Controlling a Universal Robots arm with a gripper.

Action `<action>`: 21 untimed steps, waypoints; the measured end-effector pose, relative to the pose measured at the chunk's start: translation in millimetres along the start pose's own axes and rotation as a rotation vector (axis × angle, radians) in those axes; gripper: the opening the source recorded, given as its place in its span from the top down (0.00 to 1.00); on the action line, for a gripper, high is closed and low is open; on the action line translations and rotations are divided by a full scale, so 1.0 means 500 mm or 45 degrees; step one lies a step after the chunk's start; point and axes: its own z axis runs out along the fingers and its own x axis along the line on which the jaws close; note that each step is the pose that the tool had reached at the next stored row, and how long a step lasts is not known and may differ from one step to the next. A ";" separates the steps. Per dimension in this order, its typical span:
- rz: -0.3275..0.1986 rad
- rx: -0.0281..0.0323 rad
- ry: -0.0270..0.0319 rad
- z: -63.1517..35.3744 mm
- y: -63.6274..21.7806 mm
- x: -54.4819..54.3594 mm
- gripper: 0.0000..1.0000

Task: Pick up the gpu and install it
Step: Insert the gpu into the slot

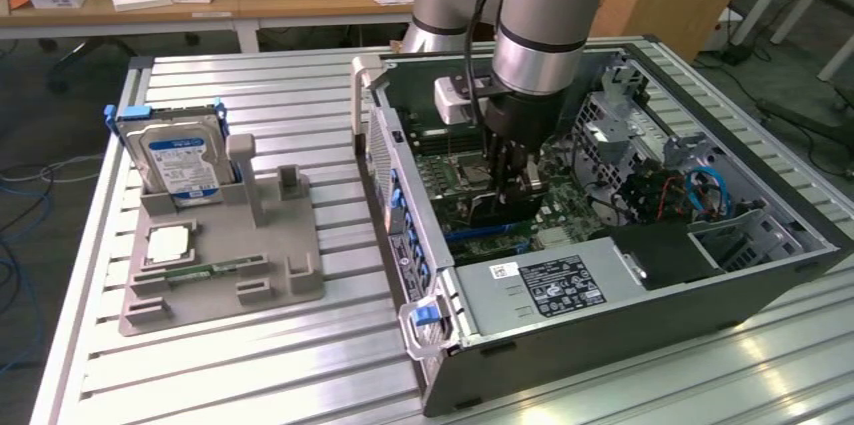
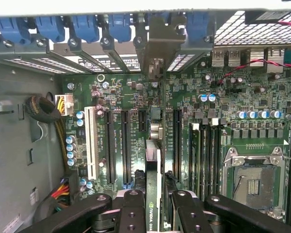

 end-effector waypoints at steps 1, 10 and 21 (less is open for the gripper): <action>0.000 -0.0002 0.0002 0.001 0.000 0.000 0.74; 0.000 -0.0003 0.0007 0.004 0.001 0.000 0.74; 0.000 -0.0003 0.0007 0.008 0.001 0.000 0.74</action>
